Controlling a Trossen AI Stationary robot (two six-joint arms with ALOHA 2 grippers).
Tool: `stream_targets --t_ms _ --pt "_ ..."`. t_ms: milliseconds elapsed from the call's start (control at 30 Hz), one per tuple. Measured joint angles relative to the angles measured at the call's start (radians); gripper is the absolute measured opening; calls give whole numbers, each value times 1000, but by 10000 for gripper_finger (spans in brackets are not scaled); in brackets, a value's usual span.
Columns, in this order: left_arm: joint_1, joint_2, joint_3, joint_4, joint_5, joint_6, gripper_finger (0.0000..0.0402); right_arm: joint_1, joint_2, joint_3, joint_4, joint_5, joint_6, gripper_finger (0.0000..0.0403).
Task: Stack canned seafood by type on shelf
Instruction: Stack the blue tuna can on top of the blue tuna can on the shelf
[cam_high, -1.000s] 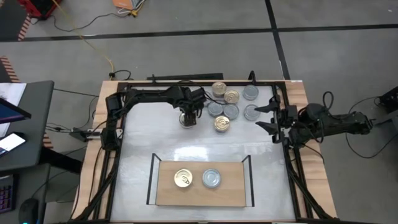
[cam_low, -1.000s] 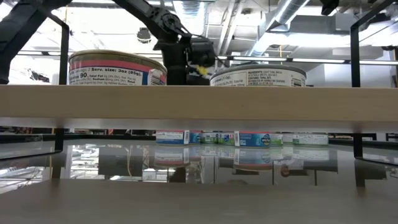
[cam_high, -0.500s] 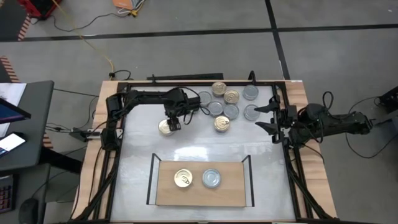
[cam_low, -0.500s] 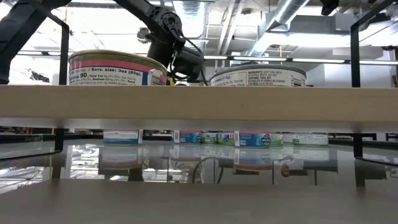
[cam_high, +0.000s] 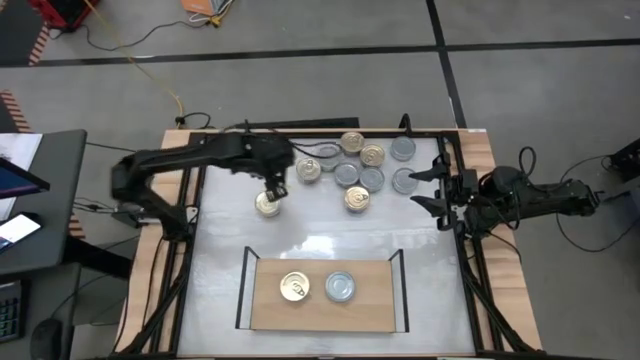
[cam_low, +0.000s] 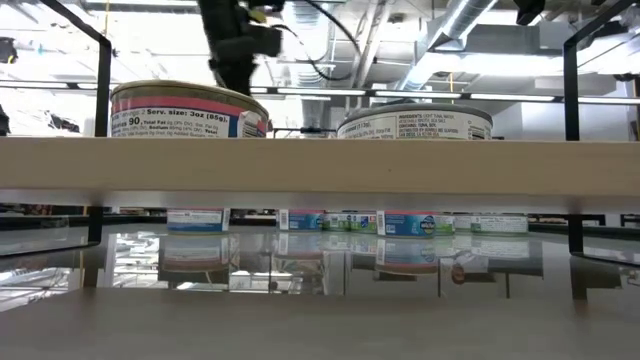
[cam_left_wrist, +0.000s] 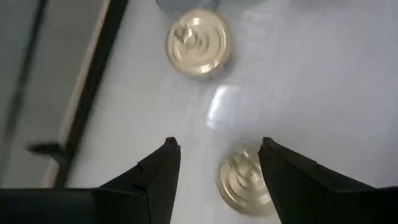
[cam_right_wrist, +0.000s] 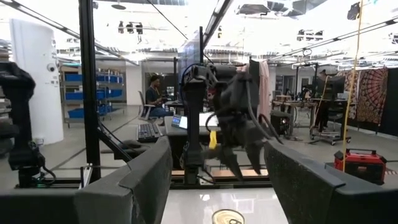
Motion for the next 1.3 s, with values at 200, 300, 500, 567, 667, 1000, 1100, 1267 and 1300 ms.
stream_targets --t_ms 200,300,500,567,667,1000,1100,1267,1300 --pt "73 -252 -281 133 79 -93 210 0 0 0 16 0 0 282" --pt "100 -339 -390 175 108 -134 210 0 13 0 36 0 0 282" --pt "119 -441 -536 218 143 -186 210 0 48 0 65 0 0 282" --pt "118 -455 -586 257 159 -206 210 0 56 0 75 0 -1 282" --pt "119 -465 -662 359 196 -234 210 0 59 0 86 0 -4 282" --pt "211 -457 -775 477 221 -272 210 0 59 0 85 0 -7 282" --pt "246 -442 -781 500 267 -272 210 0 59 0 85 0 -8 282" --pt "285 -380 -825 581 368 -266 210 0 59 0 84 0 -7 282" --pt "294 -368 -832 588 381 -261 210 0 59 0 84 0 -7 282"
